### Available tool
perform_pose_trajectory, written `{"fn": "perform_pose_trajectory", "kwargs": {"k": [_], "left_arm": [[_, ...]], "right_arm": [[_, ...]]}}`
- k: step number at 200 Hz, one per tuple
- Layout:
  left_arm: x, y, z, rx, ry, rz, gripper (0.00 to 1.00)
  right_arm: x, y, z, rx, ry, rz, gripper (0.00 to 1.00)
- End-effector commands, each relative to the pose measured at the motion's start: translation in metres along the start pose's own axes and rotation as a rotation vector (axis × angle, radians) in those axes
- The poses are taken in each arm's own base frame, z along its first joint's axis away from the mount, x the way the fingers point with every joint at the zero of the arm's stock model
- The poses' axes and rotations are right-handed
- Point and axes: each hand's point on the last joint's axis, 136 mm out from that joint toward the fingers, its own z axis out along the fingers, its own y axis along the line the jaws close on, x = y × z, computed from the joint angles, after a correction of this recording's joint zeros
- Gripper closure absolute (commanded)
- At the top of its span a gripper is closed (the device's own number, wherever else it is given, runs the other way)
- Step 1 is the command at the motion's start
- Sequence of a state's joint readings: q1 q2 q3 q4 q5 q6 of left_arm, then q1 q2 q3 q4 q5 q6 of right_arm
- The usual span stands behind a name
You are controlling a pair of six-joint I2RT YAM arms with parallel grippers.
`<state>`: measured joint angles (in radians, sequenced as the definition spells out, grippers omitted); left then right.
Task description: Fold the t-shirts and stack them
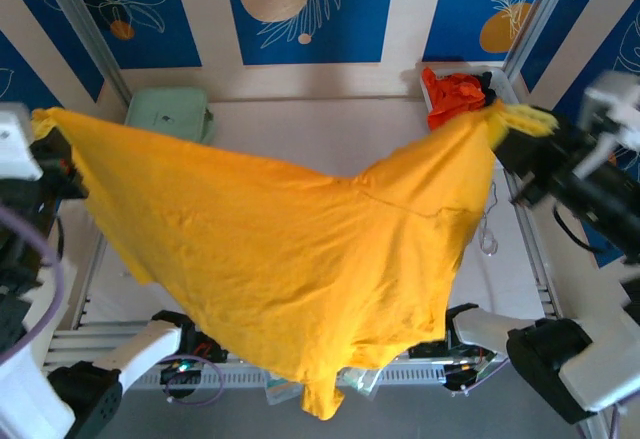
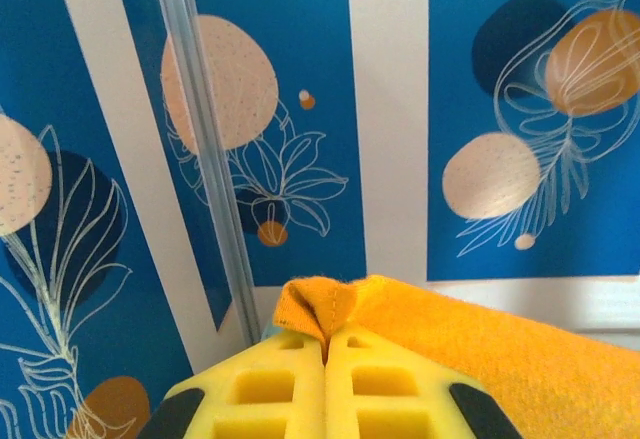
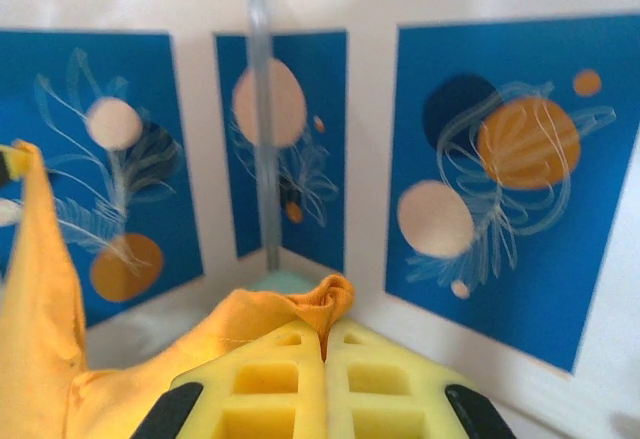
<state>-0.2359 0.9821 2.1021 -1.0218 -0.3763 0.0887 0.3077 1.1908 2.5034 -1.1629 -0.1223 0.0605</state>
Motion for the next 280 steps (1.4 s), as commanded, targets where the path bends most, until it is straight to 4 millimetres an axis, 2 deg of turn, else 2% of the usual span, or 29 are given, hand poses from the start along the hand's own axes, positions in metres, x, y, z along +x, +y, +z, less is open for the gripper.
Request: {"fn": "perform_pose_trajectory", "kwargs": {"k": [1,18,32,55,86,100,124,128,140,150,162,178,211,242,280], "left_arm": [[0.016,-0.007,0.045,-0.056,0.043,0.056,0.98],[0.048,-0.021,0.082,-0.068,0.111,0.079,0.98],[0.084,-0.033,0.117,-0.081,0.185,0.108,0.98],[0.158,-0.056,0.178,-0.092,0.312,0.145,0.99],[0.258,-0.094,0.258,-0.046,0.467,0.111,1.0],[0.296,-0.108,0.29,-0.039,0.513,0.1,1.0],[0.344,-0.119,0.338,-0.058,0.58,0.1,1.0],[0.353,-0.121,0.345,-0.062,0.595,0.101,1.0],[0.371,-0.123,0.365,-0.07,0.622,0.103,1.0],[0.383,-0.125,0.38,-0.075,0.639,0.104,1.0],[0.394,-0.128,0.396,-0.075,0.654,0.105,1.0],[0.408,-0.132,0.413,-0.072,0.672,0.113,1.0],[0.429,-0.137,0.433,-0.071,0.709,0.129,1.0],[0.436,-0.135,0.434,-0.078,0.722,0.124,1.0],[0.44,-0.126,0.42,-0.074,0.738,0.102,1.0]], "right_arm": [[0.03,-0.047,0.051,0.145,0.116,-0.036,1.0],[0.066,-0.077,0.089,0.186,0.217,-0.014,1.0],[0.096,-0.102,0.116,0.201,0.285,0.036,1.0],[0.15,-0.149,0.159,0.224,0.393,0.108,1.0],[0.238,-0.214,0.22,0.236,0.548,0.2,1.0],[0.279,-0.239,0.247,0.242,0.621,0.22,1.0],[0.352,-0.28,0.29,0.266,0.748,0.231,1.0],[0.357,-0.284,0.293,0.271,0.758,0.229,1.0],[0.39,-0.302,0.307,0.295,0.809,0.234,1.0],[0.406,-0.314,0.318,0.311,0.82,0.23,1.0],[0.423,-0.325,0.327,0.329,0.827,0.225,1.0],[0.434,-0.338,0.334,0.36,0.814,0.22,1.0],[0.446,-0.347,0.339,0.378,0.786,0.263,1.0],[0.449,-0.342,0.333,0.366,0.8,0.309,1.0],[0.437,-0.329,0.314,0.346,0.795,0.364,1.0]]}}
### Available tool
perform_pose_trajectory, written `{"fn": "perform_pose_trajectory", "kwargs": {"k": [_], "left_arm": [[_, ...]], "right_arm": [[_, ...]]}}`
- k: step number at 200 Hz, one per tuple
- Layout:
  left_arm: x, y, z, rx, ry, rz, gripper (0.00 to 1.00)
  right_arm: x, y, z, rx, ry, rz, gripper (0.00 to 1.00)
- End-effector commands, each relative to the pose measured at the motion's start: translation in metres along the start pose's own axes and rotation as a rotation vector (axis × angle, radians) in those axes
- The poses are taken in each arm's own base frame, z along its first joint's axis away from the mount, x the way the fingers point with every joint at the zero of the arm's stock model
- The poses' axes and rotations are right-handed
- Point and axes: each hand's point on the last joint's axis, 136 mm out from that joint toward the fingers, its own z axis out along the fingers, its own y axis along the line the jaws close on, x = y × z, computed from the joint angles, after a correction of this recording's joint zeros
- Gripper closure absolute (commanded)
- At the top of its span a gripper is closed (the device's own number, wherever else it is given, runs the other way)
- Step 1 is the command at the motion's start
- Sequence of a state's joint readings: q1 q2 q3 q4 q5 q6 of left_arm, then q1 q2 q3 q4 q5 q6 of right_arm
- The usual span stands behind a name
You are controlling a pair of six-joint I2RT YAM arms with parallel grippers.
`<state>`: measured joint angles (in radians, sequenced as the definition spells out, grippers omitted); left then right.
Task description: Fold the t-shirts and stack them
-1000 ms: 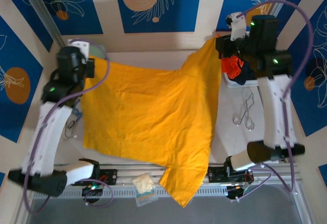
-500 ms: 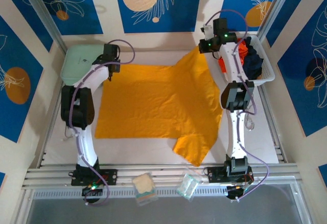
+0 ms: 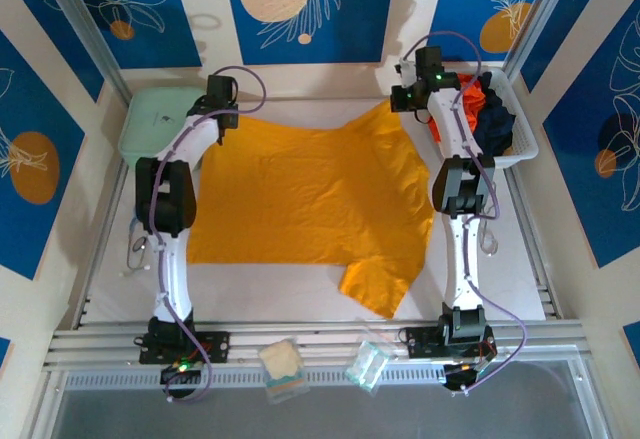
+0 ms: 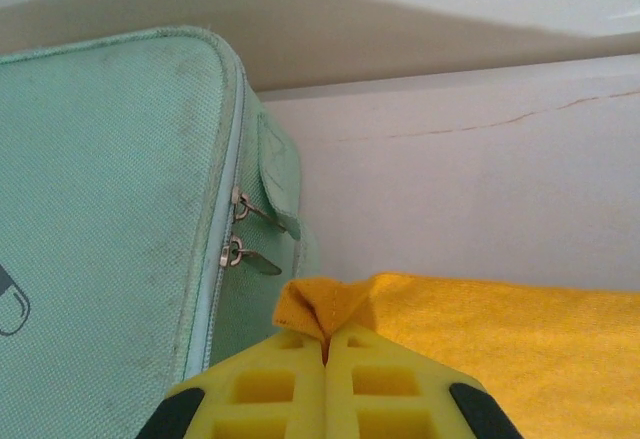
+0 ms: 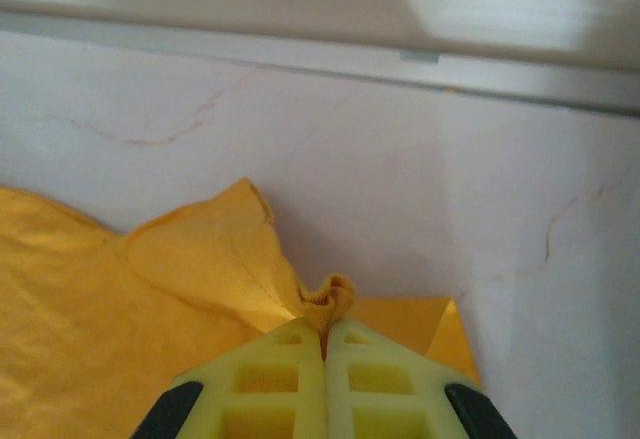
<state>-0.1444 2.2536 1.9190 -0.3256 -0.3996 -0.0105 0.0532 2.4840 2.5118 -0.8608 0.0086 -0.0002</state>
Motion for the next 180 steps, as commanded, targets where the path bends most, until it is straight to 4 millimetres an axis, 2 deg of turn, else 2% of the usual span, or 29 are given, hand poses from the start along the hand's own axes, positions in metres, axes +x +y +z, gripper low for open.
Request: {"fn": "perform_pose_trajectory", "kwargs": {"k": [1,19,65,148,180], "left_arm": [[0.008,0.015,-0.005,0.004,0.014,-0.035,1.0],[0.014,0.019,-0.01,0.007,0.016,-0.042,1.0],[0.028,0.028,-0.019,0.001,0.039,-0.025,1.0],[0.048,0.039,-0.049,-0.002,0.042,-0.033,1.0],[0.069,0.037,-0.052,0.015,0.082,-0.037,1.0]], "right_arm": [[-0.022,0.012,-0.05,-0.043,-0.091,0.017,1.0],[-0.017,0.017,-0.066,-0.047,-0.111,0.022,1.0],[0.014,0.021,-0.096,-0.05,-0.12,0.055,1.0],[0.08,0.021,-0.124,-0.048,-0.091,0.138,1.0],[0.106,0.024,-0.126,-0.043,-0.055,0.173,1.0]]}}
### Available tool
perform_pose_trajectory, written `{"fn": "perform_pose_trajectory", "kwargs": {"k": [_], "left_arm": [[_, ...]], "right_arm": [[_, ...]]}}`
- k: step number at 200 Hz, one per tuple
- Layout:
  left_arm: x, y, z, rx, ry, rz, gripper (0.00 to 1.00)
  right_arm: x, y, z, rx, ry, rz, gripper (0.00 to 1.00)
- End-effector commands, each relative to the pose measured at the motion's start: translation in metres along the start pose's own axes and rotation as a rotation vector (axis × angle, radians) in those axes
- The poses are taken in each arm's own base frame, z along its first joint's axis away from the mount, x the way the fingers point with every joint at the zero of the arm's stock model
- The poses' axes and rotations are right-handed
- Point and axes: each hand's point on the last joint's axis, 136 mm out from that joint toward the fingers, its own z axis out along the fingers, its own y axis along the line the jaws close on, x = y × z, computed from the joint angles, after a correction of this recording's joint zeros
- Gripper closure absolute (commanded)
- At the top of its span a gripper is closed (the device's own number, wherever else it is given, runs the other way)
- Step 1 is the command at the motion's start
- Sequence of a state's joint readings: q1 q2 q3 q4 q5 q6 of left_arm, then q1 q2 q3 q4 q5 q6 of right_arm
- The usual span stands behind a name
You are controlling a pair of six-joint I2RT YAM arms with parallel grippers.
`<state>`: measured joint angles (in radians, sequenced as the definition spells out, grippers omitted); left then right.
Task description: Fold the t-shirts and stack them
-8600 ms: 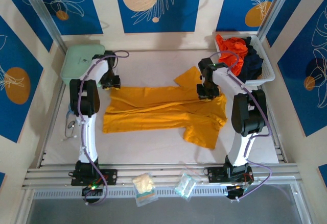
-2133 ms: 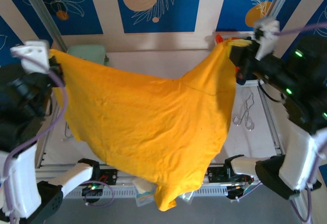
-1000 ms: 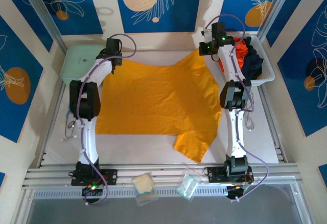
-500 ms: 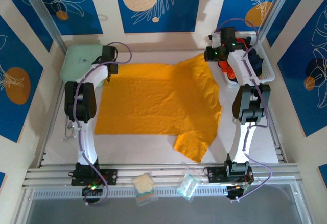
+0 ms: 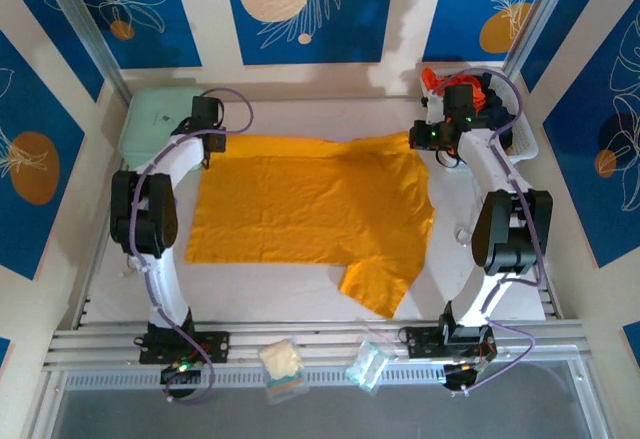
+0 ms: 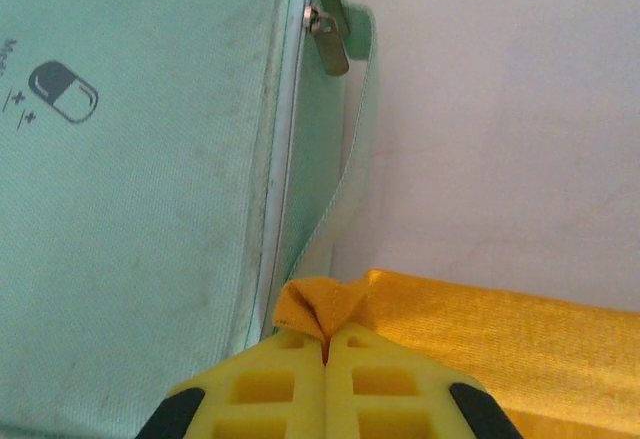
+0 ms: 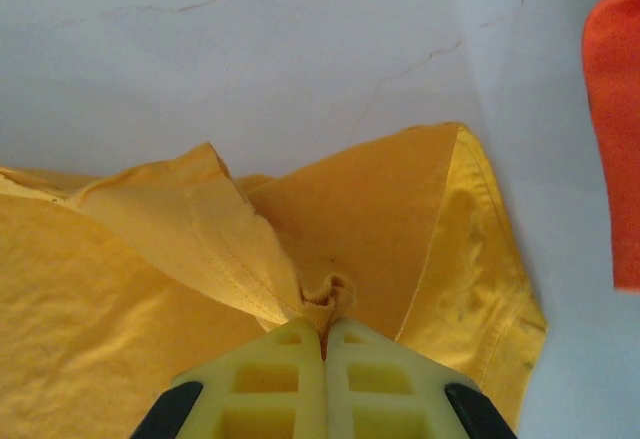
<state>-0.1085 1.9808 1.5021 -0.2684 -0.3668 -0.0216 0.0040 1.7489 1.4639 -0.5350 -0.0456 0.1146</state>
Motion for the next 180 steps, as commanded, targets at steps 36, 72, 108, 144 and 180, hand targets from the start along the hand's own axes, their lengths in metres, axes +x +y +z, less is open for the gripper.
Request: {"fn": "perform_pose_trajectory", "kwargs": {"k": [36,72,108,144,180], "left_arm": [[0.036,-0.004,-0.002,0.045,0.077,-0.047,1.0],[0.066,-0.01,0.003,0.059,0.157,-0.074,1.0],[0.079,-0.004,0.002,0.02,0.204,-0.079,1.0],[0.086,0.003,-0.002,-0.014,0.229,-0.075,0.83],[0.079,0.005,-0.017,0.004,0.194,-0.09,0.55]], "right_arm": [[0.04,0.007,-0.005,0.022,0.043,0.043,1.0],[0.077,0.0,0.008,0.078,0.143,0.073,1.0],[0.107,-0.004,0.02,0.102,0.233,0.093,1.0],[0.128,-0.008,0.027,0.12,0.309,0.117,1.0],[0.151,-0.003,0.028,0.113,0.413,0.125,0.75]]}}
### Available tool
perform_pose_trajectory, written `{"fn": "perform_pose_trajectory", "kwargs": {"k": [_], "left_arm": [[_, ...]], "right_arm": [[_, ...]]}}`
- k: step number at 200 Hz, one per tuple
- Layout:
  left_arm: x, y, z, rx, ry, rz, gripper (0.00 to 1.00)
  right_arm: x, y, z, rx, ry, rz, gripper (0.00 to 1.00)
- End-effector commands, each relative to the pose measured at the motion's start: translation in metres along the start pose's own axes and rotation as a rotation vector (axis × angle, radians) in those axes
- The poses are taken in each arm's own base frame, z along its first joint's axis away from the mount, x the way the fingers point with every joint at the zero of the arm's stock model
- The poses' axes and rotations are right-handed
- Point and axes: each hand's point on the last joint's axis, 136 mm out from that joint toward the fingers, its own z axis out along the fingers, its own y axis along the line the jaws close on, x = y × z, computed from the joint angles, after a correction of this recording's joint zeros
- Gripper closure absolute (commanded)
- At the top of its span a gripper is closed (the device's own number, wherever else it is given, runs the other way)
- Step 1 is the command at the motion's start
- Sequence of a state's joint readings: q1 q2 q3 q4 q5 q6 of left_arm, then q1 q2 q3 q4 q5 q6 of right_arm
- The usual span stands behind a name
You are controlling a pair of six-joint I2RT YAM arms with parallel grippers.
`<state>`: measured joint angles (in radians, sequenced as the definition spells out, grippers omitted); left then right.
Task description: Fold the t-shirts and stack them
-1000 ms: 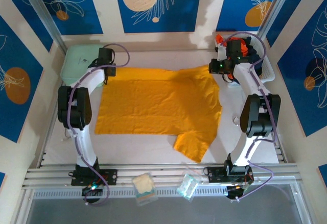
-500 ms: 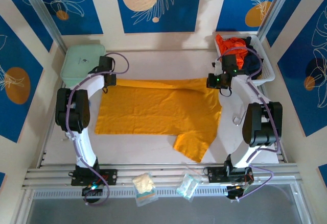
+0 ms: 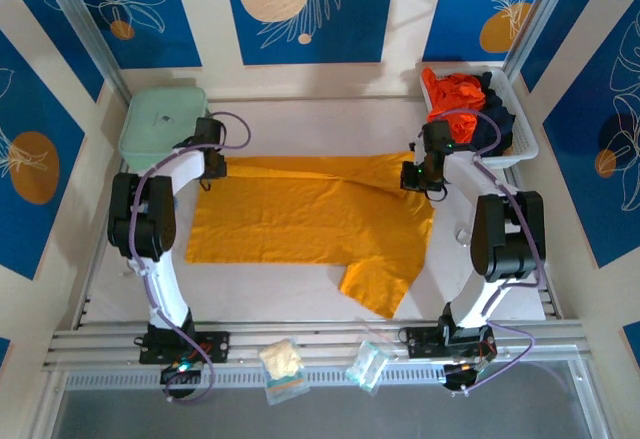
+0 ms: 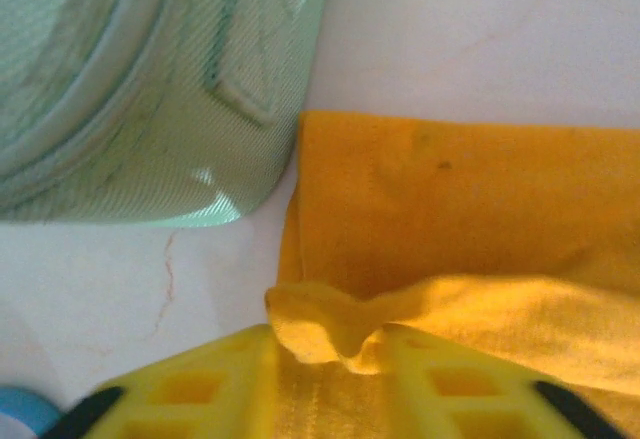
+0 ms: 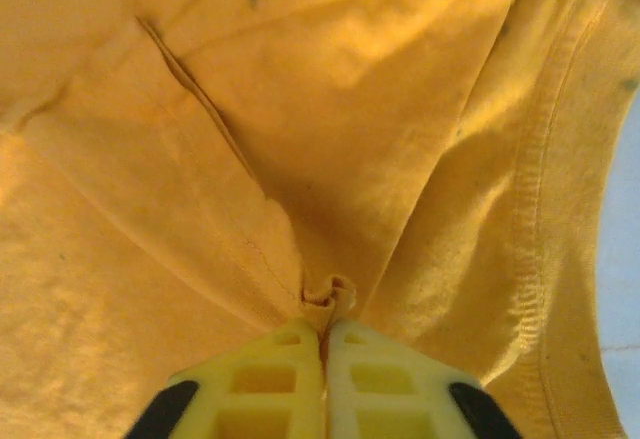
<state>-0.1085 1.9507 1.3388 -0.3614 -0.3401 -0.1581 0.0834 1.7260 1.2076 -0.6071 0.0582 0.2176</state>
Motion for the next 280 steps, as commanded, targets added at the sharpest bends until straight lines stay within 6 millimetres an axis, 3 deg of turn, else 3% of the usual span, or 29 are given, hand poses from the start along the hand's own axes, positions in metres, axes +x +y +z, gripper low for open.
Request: {"fn": "perform_pose_trajectory", "kwargs": {"k": [1,24,62,77,93,116,130,160,193,232,280], "left_arm": [[-0.004,0.01,-0.022,-0.003,-0.026,-0.027,0.54],[-0.016,0.012,-0.045,0.014,-0.082,-0.033,0.39],[-0.042,0.022,-0.095,0.028,-0.202,-0.052,0.15],[-0.051,0.029,-0.117,0.028,-0.248,-0.058,0.08],[-0.057,0.035,-0.138,0.029,-0.291,-0.065,0.0],[-0.058,0.043,-0.164,0.032,-0.319,-0.076,0.01],[-0.055,0.047,-0.177,0.035,-0.311,-0.08,0.01],[-0.036,0.063,-0.199,-0.001,-0.244,-0.112,0.01],[-0.015,0.067,-0.213,0.011,-0.179,-0.135,0.01],[-0.004,0.066,-0.223,0.048,-0.173,-0.16,0.01],[-0.003,0.063,-0.223,0.068,-0.173,-0.164,0.01]], "right_arm": [[0.027,0.0,0.008,0.011,0.115,0.009,0.74],[0.043,0.013,0.007,-0.035,0.173,-0.006,0.62],[0.067,0.035,0.001,-0.086,0.24,-0.019,0.59],[0.066,0.034,-0.003,-0.049,0.231,-0.027,0.56],[0.052,0.038,-0.007,-0.049,0.193,-0.046,0.53],[0.023,0.052,-0.003,-0.072,0.156,-0.097,0.5],[0.006,0.061,0.009,-0.089,0.152,-0.137,0.5],[-0.024,0.071,0.041,-0.088,0.157,-0.206,0.58],[-0.051,0.076,0.066,-0.088,0.16,-0.23,0.6],[-0.059,0.081,0.079,-0.103,0.171,-0.245,0.61],[-0.058,0.084,0.088,-0.122,0.19,-0.241,0.64]]}}
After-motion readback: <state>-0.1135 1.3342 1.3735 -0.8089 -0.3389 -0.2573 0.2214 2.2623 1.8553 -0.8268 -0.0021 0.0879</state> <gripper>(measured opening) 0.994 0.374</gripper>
